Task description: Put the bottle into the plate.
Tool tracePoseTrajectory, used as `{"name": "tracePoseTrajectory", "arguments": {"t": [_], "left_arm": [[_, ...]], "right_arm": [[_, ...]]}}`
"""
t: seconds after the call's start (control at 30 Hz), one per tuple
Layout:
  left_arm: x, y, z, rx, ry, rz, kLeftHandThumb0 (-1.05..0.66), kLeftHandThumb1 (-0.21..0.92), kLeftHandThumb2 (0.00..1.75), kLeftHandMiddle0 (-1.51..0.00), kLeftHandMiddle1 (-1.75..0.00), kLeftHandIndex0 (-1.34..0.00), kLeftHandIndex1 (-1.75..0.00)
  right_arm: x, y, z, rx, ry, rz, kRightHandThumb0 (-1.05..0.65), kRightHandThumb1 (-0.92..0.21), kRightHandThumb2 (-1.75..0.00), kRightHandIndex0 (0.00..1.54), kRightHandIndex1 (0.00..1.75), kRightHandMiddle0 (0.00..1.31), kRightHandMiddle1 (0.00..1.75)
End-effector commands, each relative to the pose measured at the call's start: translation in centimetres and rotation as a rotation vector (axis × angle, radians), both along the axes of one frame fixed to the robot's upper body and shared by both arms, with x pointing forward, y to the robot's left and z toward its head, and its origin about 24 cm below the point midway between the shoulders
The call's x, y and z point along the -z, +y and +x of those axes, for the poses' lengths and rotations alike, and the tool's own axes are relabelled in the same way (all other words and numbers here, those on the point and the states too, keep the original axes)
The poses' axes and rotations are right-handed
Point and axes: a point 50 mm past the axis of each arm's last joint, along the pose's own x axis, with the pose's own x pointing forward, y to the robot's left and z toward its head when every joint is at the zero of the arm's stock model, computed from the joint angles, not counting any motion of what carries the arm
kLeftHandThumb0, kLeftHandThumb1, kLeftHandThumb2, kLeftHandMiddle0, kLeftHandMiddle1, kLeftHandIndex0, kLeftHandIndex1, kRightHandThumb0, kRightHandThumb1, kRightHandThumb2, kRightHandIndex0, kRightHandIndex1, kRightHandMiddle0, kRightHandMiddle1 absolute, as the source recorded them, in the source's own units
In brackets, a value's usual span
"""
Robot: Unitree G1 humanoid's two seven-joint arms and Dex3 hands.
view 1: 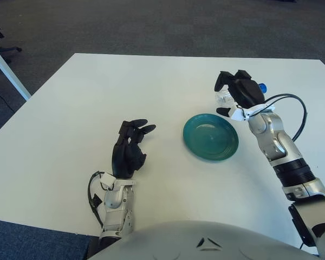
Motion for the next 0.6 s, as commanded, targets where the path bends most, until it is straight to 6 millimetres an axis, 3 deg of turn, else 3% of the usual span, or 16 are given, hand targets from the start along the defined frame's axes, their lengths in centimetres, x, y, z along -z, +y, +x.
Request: {"name": "tracePoseTrajectory", "arguments": {"t": [0.0, 0.13, 0.2, 0.3, 0.57], "left_arm": [[2.5, -0.7, -1.6, -0.03, 0.131, -0.057, -0.6, 0.92, 0.81, -0.5, -0.86, -0.22, -1.19], [2.4, -0.8, -1.6, -0.03, 0.131, -0.057, -0.6, 0.92, 0.81, -0.5, -0.86, -0.22, -1.19], [2.4, -0.9, -1.6, -0.03, 0.131, -0.057, -0.6, 0.92, 0.81, -0.5, -0.86, -0.22, -1.19], [2.4, -1.0, -1.6, -0.029, 0.132, -0.057, -0.6, 0.92, 0.81, -0.5, -0.86, -0.22, -1.19], [2.4, -1.2, -1.6, -0.028, 0.132, -0.058, -0.6, 0.92, 0.81, -0.5, -0.86, -0.22, -1.19]], "right_arm": [[0.0, 0.8, 0.0, -0.034, -0.005, -0.012, -0.57, -0.1, -1.58, 1.16, 1.75, 0.79, 1.75], [0.8, 1.9, -0.3, -0.071, 0.03, 0.003, -0.57, -0.1, -1.58, 1.13, 1.75, 0.79, 1.75], [1.0, 2.3, -0.5, -0.092, 0.041, 0.014, -0.23, 0.04, -1.68, 1.06, 1.6, 0.77, 1.75], [1.2, 2.9, -0.8, -0.113, 0.055, 0.024, -0.08, 0.11, -1.72, 1.03, 1.53, 0.76, 1.75], [1.7, 4.1, -1.3, -0.154, 0.097, 0.013, -0.01, 0.14, -1.75, 1.0, 1.51, 0.77, 1.75]]}}
